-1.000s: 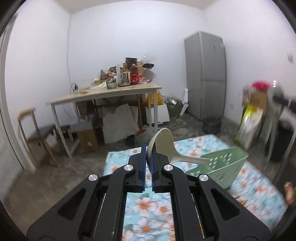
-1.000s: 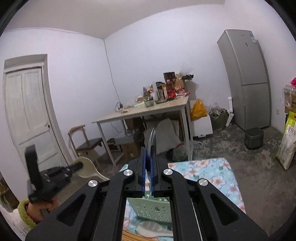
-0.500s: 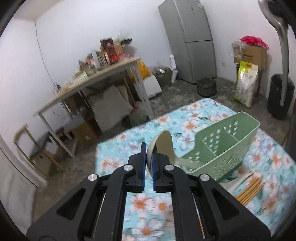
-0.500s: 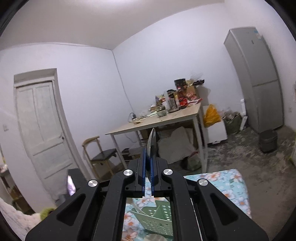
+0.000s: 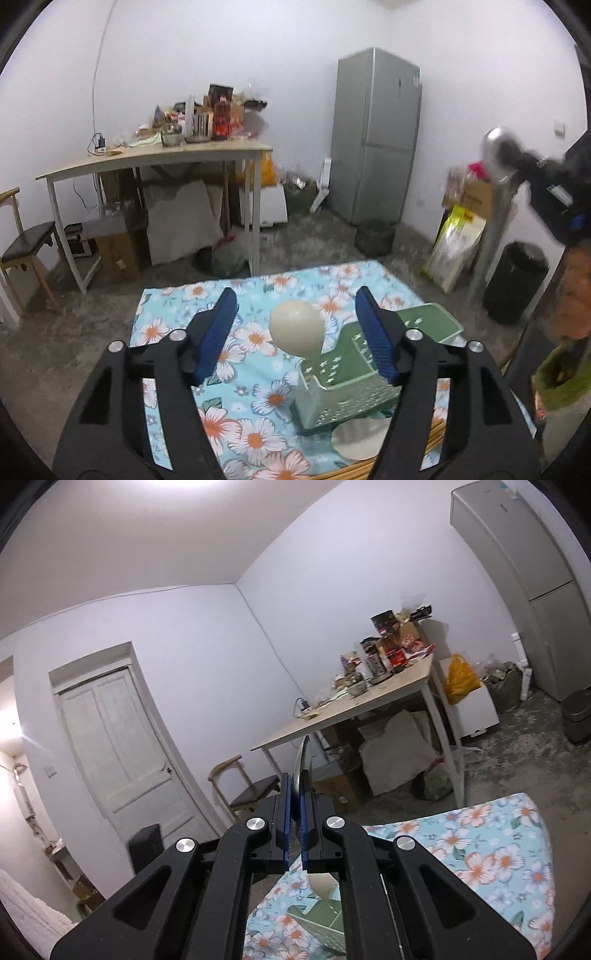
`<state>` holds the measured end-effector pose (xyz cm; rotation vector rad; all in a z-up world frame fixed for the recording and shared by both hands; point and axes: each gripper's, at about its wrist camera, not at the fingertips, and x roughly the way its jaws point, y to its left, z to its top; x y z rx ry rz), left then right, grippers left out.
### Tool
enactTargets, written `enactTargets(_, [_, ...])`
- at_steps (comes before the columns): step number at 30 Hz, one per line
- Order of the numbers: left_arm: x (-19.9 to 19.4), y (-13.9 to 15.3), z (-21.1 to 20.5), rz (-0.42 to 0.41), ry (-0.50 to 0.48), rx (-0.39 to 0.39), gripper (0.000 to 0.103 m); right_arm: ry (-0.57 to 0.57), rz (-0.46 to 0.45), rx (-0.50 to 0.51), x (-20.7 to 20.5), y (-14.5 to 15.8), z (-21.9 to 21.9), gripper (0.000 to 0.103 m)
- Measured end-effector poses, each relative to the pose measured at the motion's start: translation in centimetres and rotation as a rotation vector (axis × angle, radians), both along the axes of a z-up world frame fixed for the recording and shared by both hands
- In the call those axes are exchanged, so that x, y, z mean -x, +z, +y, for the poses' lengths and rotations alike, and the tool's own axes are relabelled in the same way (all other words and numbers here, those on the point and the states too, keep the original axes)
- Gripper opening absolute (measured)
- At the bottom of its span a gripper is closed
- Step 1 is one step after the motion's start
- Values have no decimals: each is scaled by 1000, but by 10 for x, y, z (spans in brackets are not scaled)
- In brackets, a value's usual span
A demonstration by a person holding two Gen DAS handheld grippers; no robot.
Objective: Organize utensils
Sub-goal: 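Lower the ladle into the green caddy with the left tool while the right tool drops the spoon in, then move the right tool to the white rice paddle and grasp it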
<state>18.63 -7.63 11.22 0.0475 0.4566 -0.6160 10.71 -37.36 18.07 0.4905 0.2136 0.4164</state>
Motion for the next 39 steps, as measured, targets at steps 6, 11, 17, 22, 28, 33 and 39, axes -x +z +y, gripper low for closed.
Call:
enactTargets(6, [16,-3,15,2,3,45,73,9,29,-3,-21,-34,-2,4])
enactTargets(11, [26,-17,28,30,9,50,78,-5,101,26,-39,-67,-5,5])
enactTargets(17, [30,-39,39,98,10,65,78,-13,269,136,-45,-103,2,17])
enactTargets(22, [33,-53,43,134,12,77,78,-68,227,171,-22,-96,4,55])
enactTargets(28, [35,-61,47,158,13,90,78,-105,212,145,7,-84,4,56])
enactTargets(33, [35,-63,51,165,21,88,78,-123,211,137,35,-83,12,60])
enactTargets(39, [38,-68,55,178,39,77,79,-117,277,159,52,-98,37,62])
